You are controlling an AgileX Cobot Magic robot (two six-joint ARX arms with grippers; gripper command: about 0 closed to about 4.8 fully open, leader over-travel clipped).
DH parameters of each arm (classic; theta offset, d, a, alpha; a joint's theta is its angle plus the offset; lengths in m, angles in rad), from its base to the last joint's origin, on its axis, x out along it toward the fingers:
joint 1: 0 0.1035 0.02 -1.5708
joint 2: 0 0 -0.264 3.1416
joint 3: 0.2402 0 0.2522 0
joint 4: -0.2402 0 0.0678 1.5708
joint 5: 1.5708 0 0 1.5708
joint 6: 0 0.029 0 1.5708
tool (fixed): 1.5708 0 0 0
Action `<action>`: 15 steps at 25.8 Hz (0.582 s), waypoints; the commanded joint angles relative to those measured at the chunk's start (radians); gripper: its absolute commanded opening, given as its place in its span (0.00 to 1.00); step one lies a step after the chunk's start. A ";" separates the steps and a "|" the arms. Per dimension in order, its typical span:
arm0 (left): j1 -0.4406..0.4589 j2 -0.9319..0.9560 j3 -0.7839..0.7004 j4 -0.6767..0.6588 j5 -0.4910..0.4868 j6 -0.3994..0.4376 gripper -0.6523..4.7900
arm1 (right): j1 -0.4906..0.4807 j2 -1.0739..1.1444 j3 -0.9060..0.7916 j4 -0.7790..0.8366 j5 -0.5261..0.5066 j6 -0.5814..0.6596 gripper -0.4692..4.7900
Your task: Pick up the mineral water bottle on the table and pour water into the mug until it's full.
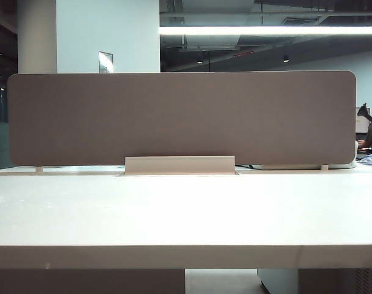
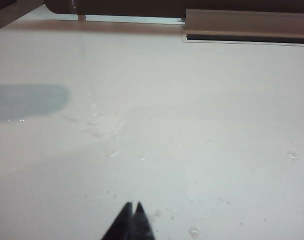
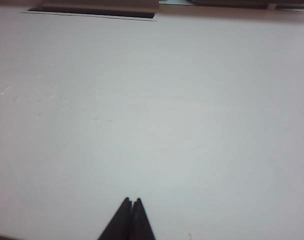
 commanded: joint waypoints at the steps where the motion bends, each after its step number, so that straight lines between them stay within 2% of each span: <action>1: -0.001 0.001 0.003 -0.010 0.000 0.008 0.11 | 0.000 -0.001 -0.002 -0.005 0.005 -0.002 0.08; 15: -0.001 0.001 0.003 -0.010 0.000 0.008 0.11 | 0.000 -0.001 -0.002 -0.005 0.005 -0.002 0.08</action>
